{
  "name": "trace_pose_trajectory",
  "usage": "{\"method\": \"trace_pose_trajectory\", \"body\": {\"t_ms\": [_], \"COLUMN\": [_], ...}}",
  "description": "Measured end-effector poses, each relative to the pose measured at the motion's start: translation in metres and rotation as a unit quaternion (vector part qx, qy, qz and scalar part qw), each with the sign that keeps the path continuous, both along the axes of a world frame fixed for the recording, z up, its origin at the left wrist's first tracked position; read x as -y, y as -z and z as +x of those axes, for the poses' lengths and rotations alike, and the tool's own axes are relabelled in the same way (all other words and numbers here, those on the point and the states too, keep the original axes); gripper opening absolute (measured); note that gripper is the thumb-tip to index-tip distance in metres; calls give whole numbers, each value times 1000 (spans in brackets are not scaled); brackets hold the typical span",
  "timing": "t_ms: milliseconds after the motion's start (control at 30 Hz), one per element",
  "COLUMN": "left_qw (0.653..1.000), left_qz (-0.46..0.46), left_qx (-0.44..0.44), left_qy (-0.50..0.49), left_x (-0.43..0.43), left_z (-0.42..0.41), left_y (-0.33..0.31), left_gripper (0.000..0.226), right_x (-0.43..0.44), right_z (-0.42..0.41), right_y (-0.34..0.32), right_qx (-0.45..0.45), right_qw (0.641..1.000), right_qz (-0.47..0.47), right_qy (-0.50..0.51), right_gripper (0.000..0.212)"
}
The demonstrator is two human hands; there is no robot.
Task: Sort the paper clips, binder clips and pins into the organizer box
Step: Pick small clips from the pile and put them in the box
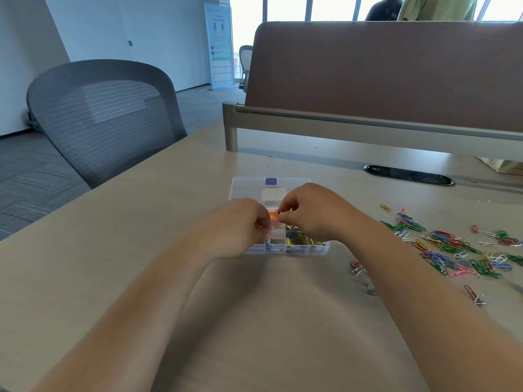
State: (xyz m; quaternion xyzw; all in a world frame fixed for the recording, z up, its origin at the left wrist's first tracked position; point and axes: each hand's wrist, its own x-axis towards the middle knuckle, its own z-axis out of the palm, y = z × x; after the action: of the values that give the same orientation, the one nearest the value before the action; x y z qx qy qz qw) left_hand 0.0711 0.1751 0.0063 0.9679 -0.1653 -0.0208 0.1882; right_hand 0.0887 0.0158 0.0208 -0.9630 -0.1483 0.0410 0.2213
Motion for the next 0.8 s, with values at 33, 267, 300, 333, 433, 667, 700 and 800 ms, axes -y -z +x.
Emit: {"method": "trace_pose_trajectory", "body": {"t_ms": [33,267,300,333,433,667,700,800], "left_qw": [1000,999,998,997,996,993,993,995], "left_qz": [1,-8,-17,-27,-50,-72,-69,-46], "left_qx": [0,35,46,54,62,73,72,70], "left_qy": [0,-23,-32,-40,-49,-63,-64,-52], "left_x": [0,-1,-1,-1,0,5,5,5], "left_z": [0,0,1,1,1,4,4,5], "left_y": [0,-1,-1,-1,-2,4,4,4], "left_gripper": [15,8,7,4,4,9,9,15], "right_x": [0,-2,-2,-3,-6,-7,-7,-8], "right_z": [1,0,-1,-2,-3,-2,-2,-3], "right_y": [1,-1,-1,-1,1,3,2,2], "right_qx": [6,1,-4,-8,-7,6,5,9], "right_qw": [1000,1000,1000,1000,1000,1000,1000,1000], "right_qz": [-9,-19,-18,-18,-9,-21,-19,-20], "right_qy": [4,11,8,3,-8,-11,-11,-16], "right_gripper": [14,7,7,8,10,9,9,9]}}
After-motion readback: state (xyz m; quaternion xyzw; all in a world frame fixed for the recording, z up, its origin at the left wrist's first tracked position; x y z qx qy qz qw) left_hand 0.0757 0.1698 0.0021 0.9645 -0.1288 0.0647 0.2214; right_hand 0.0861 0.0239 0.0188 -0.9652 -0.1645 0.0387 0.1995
